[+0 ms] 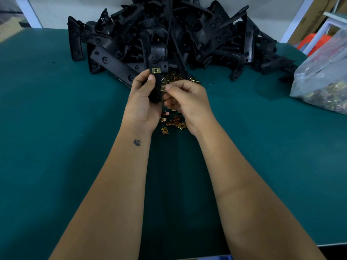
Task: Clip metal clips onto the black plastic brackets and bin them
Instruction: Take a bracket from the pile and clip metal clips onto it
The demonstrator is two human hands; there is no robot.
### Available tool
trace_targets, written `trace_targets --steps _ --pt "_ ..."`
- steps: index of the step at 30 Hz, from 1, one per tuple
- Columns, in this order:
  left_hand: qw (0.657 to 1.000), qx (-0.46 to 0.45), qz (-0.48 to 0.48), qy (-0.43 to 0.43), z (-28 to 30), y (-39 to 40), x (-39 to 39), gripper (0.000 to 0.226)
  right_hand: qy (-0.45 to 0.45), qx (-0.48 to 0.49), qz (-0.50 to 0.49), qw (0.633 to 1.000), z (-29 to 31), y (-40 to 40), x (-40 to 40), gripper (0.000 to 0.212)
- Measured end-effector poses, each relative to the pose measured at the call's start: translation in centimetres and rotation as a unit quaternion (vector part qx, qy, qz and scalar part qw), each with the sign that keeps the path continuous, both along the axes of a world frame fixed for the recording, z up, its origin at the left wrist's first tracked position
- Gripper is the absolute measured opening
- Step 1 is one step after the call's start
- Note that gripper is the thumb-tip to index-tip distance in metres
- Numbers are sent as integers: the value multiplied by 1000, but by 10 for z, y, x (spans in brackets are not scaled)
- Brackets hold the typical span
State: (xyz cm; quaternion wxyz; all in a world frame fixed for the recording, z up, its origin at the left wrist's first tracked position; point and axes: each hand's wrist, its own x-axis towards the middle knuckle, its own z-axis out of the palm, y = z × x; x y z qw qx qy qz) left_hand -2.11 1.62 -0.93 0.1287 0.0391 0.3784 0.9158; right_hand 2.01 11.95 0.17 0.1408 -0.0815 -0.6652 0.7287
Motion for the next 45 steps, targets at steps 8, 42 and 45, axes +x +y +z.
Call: trace_targets --steps 8,42,45 --pt "1000 9 -2 -2 0 1 0 15 -3 3 2 1000 -1 0 -1 10" --pt "998 -26 46 -20 4 10 8 13 -34 13 12 999 2 -9 2 20" --pt "998 -40 45 -17 4 11 9 14 -36 16 16 999 2 -9 2 22"
